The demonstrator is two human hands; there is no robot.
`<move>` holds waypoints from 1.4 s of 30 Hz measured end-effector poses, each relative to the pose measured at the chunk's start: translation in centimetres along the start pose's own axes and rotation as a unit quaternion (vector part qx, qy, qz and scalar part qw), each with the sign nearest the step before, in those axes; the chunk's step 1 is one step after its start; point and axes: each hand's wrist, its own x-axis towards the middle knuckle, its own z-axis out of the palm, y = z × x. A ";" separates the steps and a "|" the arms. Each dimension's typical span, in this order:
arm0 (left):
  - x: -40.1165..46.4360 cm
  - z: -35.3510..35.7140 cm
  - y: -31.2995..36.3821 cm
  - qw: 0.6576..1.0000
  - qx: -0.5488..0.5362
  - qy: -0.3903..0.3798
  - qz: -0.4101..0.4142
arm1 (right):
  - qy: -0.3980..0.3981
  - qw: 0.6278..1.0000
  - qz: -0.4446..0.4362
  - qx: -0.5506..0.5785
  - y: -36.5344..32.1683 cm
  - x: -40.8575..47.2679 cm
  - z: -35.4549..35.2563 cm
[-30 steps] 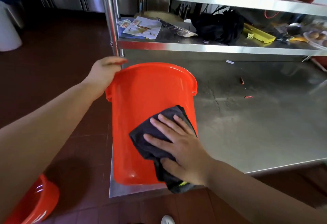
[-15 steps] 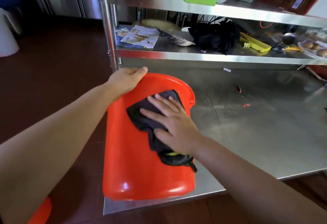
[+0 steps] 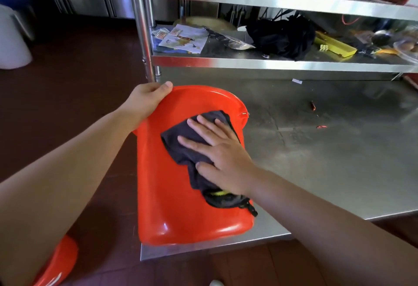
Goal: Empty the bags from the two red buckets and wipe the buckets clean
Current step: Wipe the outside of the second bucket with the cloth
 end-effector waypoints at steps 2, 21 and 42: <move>-0.3 -0.6 -0.3 0.999 0.016 0.011 0.027 | -0.012 1.000 -0.023 -0.001 -1.3 -2.0 0.5; -1.4 -0.8 0.3 0.983 -0.152 -0.007 -0.105 | 0.010 1.000 0.005 -0.018 1.4 3.8 -0.5; -3.6 -4.0 0.2 0.998 0.044 0.026 0.045 | -0.035 0.997 -0.065 0.018 -3.6 -6.7 1.5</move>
